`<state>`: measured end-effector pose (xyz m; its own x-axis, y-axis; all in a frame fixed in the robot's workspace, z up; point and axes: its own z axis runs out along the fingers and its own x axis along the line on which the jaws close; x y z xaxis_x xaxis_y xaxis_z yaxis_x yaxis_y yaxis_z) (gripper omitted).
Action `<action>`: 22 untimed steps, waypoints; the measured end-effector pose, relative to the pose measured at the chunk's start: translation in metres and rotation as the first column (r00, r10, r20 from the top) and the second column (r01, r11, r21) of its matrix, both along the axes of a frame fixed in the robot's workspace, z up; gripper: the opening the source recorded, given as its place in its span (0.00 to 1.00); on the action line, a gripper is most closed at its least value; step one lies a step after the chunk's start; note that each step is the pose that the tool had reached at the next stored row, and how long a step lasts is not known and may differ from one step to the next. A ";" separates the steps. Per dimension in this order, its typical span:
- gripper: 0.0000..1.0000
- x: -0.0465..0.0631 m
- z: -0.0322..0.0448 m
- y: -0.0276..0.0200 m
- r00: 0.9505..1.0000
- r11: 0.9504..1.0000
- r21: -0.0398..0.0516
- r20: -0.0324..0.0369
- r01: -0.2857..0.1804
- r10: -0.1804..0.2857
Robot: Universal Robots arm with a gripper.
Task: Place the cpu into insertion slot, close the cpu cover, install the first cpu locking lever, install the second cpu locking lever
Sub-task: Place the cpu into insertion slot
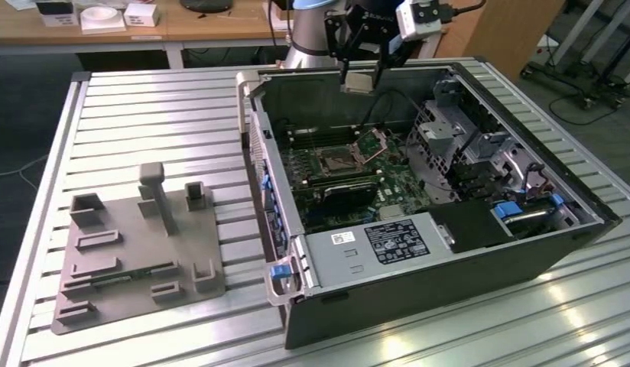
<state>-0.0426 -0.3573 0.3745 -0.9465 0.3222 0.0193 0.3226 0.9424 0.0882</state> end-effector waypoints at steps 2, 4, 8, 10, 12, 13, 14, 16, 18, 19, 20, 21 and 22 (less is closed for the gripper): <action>0.54 0.000 -0.0001 0.0000 1.000 1.000 0.000 0.000 0.019 -0.019; 0.54 0.000 -0.0002 0.0000 0.999 0.999 0.000 0.000 0.038 -0.038; 0.54 0.000 -0.0003 0.0000 0.998 0.998 0.000 0.000 0.070 -0.070; 0.54 0.000 -0.0004 0.0000 0.996 0.996 0.000 0.000 0.084 -0.084; 0.54 0.000 -0.0004 0.0000 0.995 0.995 0.000 0.000 0.098 -0.098; 0.54 0.000 -0.0004 0.0000 0.994 0.994 0.000 0.000 0.105 -0.105; 0.54 0.000 -0.0004 0.0000 0.994 0.994 0.000 0.000 0.112 -0.112; 0.54 0.000 -0.0004 0.0000 0.992 0.992 0.000 0.000 0.126 -0.126; 0.54 0.000 -0.0004 0.0000 0.990 0.990 0.000 0.000 0.140 -0.140; 0.54 0.000 -0.0004 0.0000 0.989 0.989 0.000 0.000 0.146 -0.146; 0.54 0.000 -0.0004 0.0000 0.988 0.988 0.000 0.000 0.152 -0.152; 0.54 0.000 -0.0004 0.0000 0.987 0.987 0.000 0.000 0.159 -0.159; 0.54 0.000 -0.0004 0.0000 0.986 0.986 0.000 0.000 0.167 -0.167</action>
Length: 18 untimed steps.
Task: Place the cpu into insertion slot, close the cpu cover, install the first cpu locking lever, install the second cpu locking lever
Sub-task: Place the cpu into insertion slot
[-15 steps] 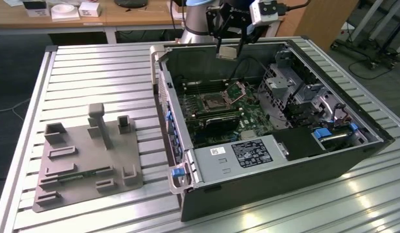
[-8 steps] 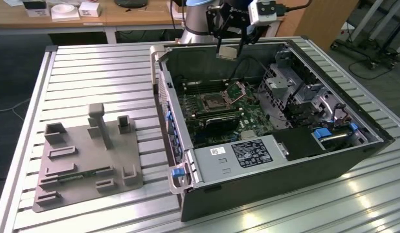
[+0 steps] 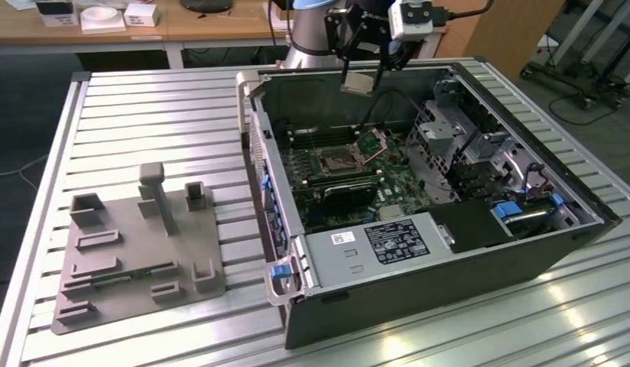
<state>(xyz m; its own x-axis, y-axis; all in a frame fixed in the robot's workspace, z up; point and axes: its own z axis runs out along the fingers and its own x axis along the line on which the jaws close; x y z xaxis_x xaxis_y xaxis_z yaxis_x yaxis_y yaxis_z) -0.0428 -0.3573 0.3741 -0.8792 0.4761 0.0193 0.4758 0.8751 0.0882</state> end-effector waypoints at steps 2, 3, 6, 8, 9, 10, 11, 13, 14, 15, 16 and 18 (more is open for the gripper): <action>0.54 0.000 -0.0001 0.0000 1.000 1.000 0.000 0.000 0.019 -0.019; 0.54 0.000 -0.0002 0.0000 1.000 1.000 0.000 0.000 0.028 -0.028; 0.54 0.000 -0.0003 0.0000 0.998 0.998 0.000 0.000 0.056 -0.056; 0.54 0.000 -0.0004 0.0000 0.997 0.997 0.000 0.000 0.078 -0.078; 0.54 0.000 -0.0005 0.0000 0.996 0.996 0.000 0.000 0.089 -0.089; 0.54 0.000 -0.0006 0.0000 0.995 0.995 0.000 0.000 0.102 -0.102; 0.54 0.000 -0.0007 0.0000 0.993 0.993 0.000 0.000 0.114 -0.114; 0.54 0.000 -0.0008 0.0000 0.990 0.990 0.000 0.000 0.140 -0.140; 0.54 0.000 -0.0009 0.0000 0.988 0.988 0.000 0.000 0.152 -0.152; 0.54 0.000 -0.0010 0.0000 0.986 0.986 0.000 0.000 0.164 -0.164; 0.54 0.000 -0.0011 0.0000 0.984 0.984 0.000 0.000 0.176 -0.176; 0.54 0.000 -0.0013 0.0000 0.980 0.980 0.000 0.000 0.201 -0.201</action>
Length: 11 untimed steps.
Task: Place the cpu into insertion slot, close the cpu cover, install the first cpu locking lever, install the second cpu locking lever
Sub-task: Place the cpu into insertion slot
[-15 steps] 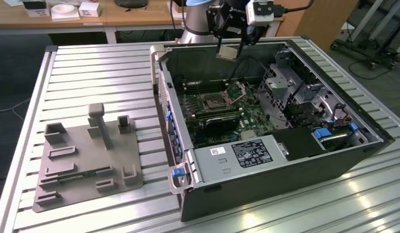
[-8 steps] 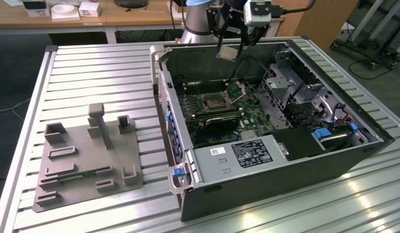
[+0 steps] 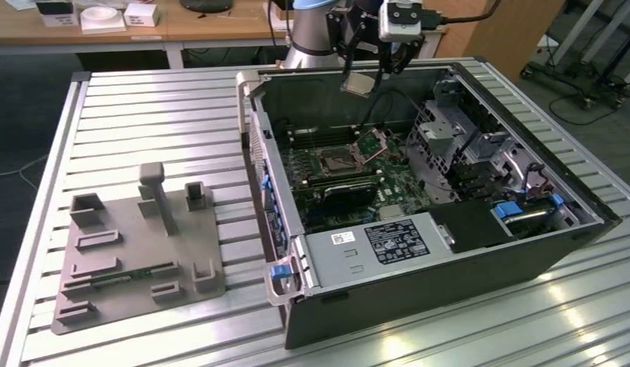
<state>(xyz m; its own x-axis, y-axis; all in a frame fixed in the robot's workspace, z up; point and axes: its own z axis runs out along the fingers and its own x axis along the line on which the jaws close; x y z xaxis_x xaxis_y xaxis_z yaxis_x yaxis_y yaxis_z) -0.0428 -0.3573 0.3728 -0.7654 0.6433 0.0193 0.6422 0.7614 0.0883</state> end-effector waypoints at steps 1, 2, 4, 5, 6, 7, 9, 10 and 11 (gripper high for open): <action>0.54 0.000 -0.0001 0.0000 1.000 1.000 0.000 0.000 0.012 -0.012; 0.54 0.000 -0.0002 0.0000 1.000 1.000 0.000 0.000 0.026 -0.026; 0.54 0.000 -0.0004 0.0000 0.999 0.999 0.000 0.000 0.052 -0.052; 0.54 0.000 -0.0005 0.0000 0.998 0.998 0.000 0.000 0.066 -0.066; 0.54 0.000 -0.0006 0.0000 0.997 0.997 0.000 0.000 0.080 -0.080; 0.54 0.000 -0.0007 0.0000 0.996 0.996 0.000 0.000 0.094 -0.094; 0.54 0.000 -0.0008 0.0000 0.992 0.992 0.000 0.000 0.124 -0.124; 0.54 0.000 -0.0009 0.0000 0.990 0.990 0.000 0.000 0.138 -0.138; 0.54 0.000 -0.0010 0.0000 0.988 0.988 0.000 0.000 0.152 -0.152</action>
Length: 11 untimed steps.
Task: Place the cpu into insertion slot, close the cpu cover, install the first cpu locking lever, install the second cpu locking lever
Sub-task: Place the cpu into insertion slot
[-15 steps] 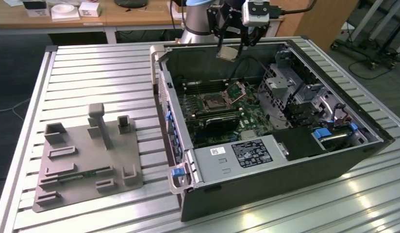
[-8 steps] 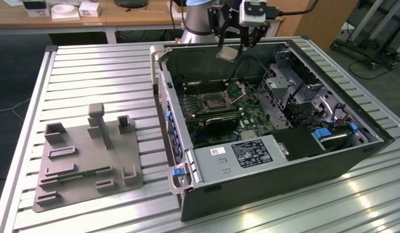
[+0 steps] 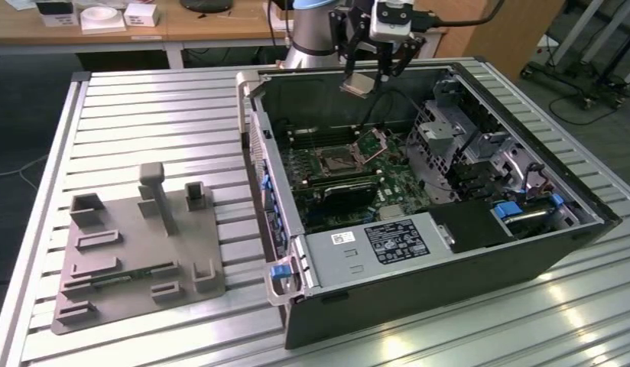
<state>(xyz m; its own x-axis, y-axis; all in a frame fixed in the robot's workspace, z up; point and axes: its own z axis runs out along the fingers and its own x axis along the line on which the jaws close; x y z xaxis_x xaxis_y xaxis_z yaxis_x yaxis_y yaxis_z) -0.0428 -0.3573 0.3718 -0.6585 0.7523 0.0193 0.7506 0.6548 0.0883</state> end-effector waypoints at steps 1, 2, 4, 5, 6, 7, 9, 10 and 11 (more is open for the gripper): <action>0.54 0.000 -0.0001 0.0000 1.000 1.000 0.000 0.000 0.015 -0.015; 0.54 0.000 -0.0001 0.0000 1.000 1.000 0.000 0.000 0.029 -0.029; 0.54 0.000 -0.0003 0.0000 0.998 0.998 0.000 0.000 0.055 -0.055; 0.54 0.000 -0.0004 0.0000 0.998 0.998 0.000 0.000 0.069 -0.069; 0.54 0.000 -0.0004 0.0000 0.997 0.997 0.000 0.000 0.082 -0.082; 0.54 0.000 -0.0005 0.0000 0.995 0.995 0.000 0.000 0.095 -0.095; 0.54 0.000 -0.0007 0.0000 0.993 0.993 0.000 0.000 0.122 -0.122; 0.54 0.000 -0.0007 0.0000 0.991 0.991 0.000 0.000 0.135 -0.135; 0.54 0.000 -0.0008 0.0000 0.989 0.989 0.000 0.000 0.147 -0.147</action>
<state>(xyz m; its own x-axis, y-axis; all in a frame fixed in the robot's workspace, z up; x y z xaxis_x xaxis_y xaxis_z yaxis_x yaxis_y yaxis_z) -0.0429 -0.3573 0.3711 -0.5404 0.8412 0.0193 0.8390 0.5370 0.0883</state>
